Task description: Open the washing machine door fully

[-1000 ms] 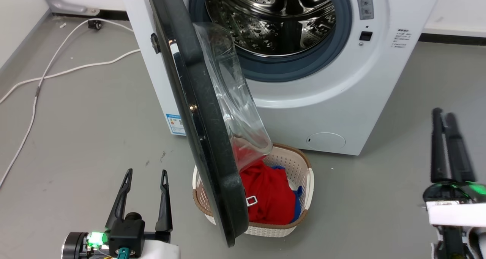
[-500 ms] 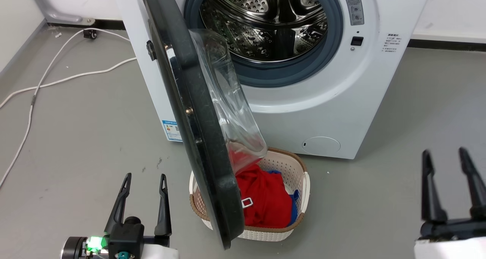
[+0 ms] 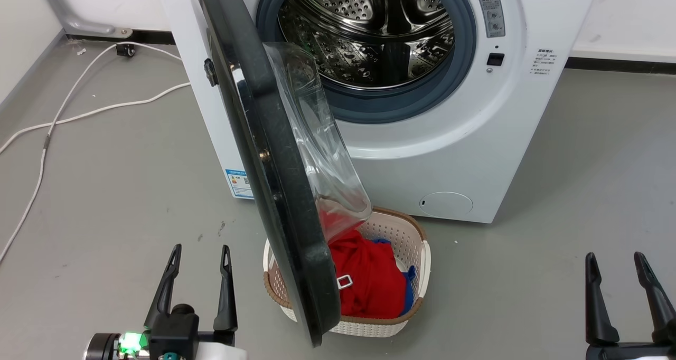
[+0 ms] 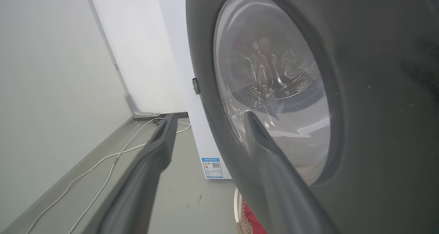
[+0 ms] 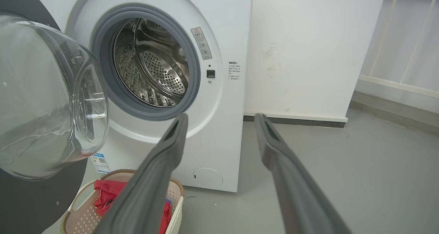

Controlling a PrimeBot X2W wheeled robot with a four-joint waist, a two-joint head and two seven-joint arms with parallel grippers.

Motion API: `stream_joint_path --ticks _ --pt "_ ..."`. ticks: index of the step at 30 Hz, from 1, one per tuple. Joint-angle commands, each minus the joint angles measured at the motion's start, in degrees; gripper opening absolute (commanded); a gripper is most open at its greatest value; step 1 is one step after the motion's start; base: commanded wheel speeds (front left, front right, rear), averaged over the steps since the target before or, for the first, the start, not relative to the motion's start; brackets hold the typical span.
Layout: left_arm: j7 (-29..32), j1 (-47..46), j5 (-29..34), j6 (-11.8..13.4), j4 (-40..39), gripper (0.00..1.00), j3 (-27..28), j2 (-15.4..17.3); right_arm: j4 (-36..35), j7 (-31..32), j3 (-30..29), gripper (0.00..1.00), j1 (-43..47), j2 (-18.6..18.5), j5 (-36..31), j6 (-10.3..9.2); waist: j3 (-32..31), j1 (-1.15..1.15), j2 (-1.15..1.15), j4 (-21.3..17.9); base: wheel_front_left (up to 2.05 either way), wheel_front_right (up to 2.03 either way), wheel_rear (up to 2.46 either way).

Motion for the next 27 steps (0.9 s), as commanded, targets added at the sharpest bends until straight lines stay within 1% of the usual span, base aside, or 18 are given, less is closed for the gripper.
stream_joint_path --ticks 1,5,13,14,15,16,21,27 --pt "-0.2 0.8 0.0 0.3 0.0 1.0 0.2 0.0 0.3 -0.1 -0.3 1.0 0.6 0.3 0.1 -0.01 -0.1 0.0 0.0 -0.1 0.0 0.0 0.0" --pt "-0.2 1.0 -0.1 0.2 0.2 1.0 0.3 -0.2 0.5 -0.1 -0.1 1.0 0.7 0.3 2.4 -0.01 -0.2 0.0 0.0 -0.3 0.0 0.0 0.0" --pt "-0.2 1.3 -0.6 0.1 0.7 1.0 0.7 -0.5 0.8 -0.1 0.5 1.0 0.9 0.3 3.3 -0.01 -0.5 0.0 0.0 -0.4 0.0 0.0 0.0" --pt "-0.2 1.2 -0.4 0.2 0.6 0.56 0.8 -0.6 0.8 -0.1 0.5 1.0 0.9 0.3 3.4 -0.01 -0.6 0.0 0.0 -0.4 0.0 0.0 0.0" --pt "-0.2 1.2 -0.1 0.6 0.5 0.27 1.0 -0.6 0.9 -0.1 0.6 1.0 0.9 0.3 3.4 -0.01 -0.6 0.0 0.0 -0.4 0.0 0.0 0.0" --pt "-0.2 1.2 -0.1 0.8 0.5 0.0 1.2 -0.6 1.0 -0.1 0.7 1.0 0.8 0.3 3.5 -0.01 -0.7 0.0 0.0 -0.4 0.0 0.0 0.0" --pt "-0.2 -0.4 -0.6 1.6 -1.7 0.0 2.6 -0.8 1.2 -0.1 0.8 1.0 0.6 0.3 3.9 -0.01 -0.9 0.0 0.0 -0.5 0.0 0.0 0.0" --pt "-0.2 -4.0 0.1 1.8 -7.4 0.0 5.0 0.6 1.5 -0.1 1.1 1.0 0.1 0.3 4.3 -0.01 -1.0 0.0 0.0 -0.9 0.0 0.0 0.0"
